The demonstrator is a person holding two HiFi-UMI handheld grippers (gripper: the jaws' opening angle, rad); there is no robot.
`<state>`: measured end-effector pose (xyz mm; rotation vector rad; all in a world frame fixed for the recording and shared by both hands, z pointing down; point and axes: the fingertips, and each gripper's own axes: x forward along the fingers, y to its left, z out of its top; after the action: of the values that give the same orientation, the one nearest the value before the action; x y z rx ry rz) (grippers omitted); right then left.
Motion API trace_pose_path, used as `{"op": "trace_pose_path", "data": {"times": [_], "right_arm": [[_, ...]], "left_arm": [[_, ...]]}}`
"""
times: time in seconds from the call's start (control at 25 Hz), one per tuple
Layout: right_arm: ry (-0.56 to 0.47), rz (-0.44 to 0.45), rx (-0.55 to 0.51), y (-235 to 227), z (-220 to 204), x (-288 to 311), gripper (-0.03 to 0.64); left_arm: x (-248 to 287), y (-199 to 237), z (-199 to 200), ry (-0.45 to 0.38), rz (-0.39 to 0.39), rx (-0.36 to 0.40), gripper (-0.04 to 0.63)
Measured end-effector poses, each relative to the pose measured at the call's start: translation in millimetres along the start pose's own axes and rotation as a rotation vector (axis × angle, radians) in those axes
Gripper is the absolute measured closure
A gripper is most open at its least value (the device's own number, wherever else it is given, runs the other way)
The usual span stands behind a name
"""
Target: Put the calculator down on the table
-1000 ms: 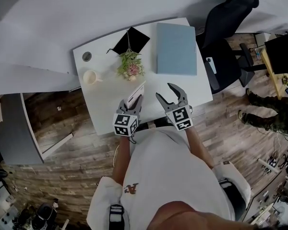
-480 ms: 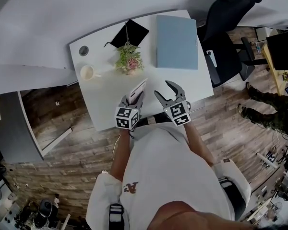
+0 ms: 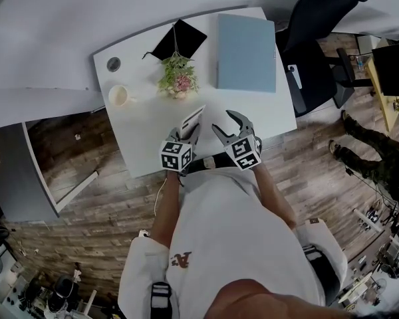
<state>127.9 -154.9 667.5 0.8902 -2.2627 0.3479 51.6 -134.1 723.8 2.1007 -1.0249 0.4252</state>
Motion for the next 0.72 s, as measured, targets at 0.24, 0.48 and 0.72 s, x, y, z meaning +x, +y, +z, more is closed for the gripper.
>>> {"op": "trace_pose_path", "data": {"times": [0.24,0.48,0.72], "right_arm": [[0.007,0.026,0.024,5.9,-12.8,10.2,0.351],[0.037,0.040,0.026,8.8,-24.1,17.5,0.351],[0.073,0.045,0.004,6.4,-31.6,19.9,0.351]], "left_arm": [[7.3,2.7,-10.8,0.030,-0.010,-0.046,0.506],[16.4,5.5,-22.3,0.069,-0.026,-0.090,0.506],[27.1,5.9,-32.3,0.107,-0.051,-0.134,0.505]]}}
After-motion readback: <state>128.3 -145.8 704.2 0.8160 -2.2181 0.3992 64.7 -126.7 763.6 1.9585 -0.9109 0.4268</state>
